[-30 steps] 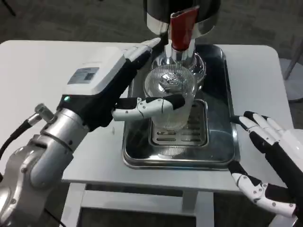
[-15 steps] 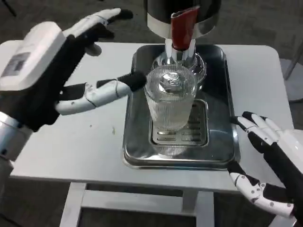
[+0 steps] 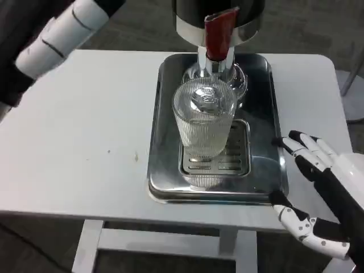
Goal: Grasp the cup under the faucet to collect the drink, then remove the cup.
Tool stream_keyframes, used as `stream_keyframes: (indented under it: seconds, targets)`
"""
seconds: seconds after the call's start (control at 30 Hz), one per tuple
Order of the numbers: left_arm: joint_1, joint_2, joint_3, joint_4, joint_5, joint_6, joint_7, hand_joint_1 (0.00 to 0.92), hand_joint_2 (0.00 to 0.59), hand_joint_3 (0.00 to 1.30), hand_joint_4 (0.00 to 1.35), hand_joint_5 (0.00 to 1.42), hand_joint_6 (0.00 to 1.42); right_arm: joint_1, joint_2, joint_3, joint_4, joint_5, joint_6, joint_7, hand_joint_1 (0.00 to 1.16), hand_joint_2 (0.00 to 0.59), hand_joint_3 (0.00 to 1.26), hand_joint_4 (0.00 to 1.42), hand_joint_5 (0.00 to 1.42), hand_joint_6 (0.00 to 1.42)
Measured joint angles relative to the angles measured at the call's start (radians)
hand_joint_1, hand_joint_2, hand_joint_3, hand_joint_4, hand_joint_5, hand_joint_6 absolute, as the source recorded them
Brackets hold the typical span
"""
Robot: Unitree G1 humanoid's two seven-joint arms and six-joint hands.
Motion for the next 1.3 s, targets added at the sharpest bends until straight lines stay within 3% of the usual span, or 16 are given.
stream_keyframes:
  seconds: [0.17, 0.47, 1.3]
  targets:
    - [-0.087, 0.002, -0.027, 0.007, -0.089, 0.075, -0.053, 0.000, 0.147, 0.18, 0.14, 0.26, 0.33, 0.003, 0.001, 0.000, -0.006, 0.000, 0.003, 0.000, 0.38, 0.494, 0.10, 0.00, 0.00, 0.11]
    - [-0.196, -0.025, -0.092, 0.093, -0.125, 0.181, -0.093, 0.000, 0.137, 0.17, 0.14, 0.26, 0.31, 0.022, 0.001, -0.011, -0.018, 0.011, 0.004, 0.000, 0.38, 0.494, 0.10, 0.00, 0.00, 0.11]
    - [-0.227, -0.126, -0.236, 0.290, 0.005, 0.165, -0.171, 0.000, 0.123, 0.17, 0.14, 0.26, 0.31, 0.050, -0.014, -0.069, -0.045, 0.082, 0.004, 0.000, 0.38, 0.490, 0.11, 0.00, 0.00, 0.11]
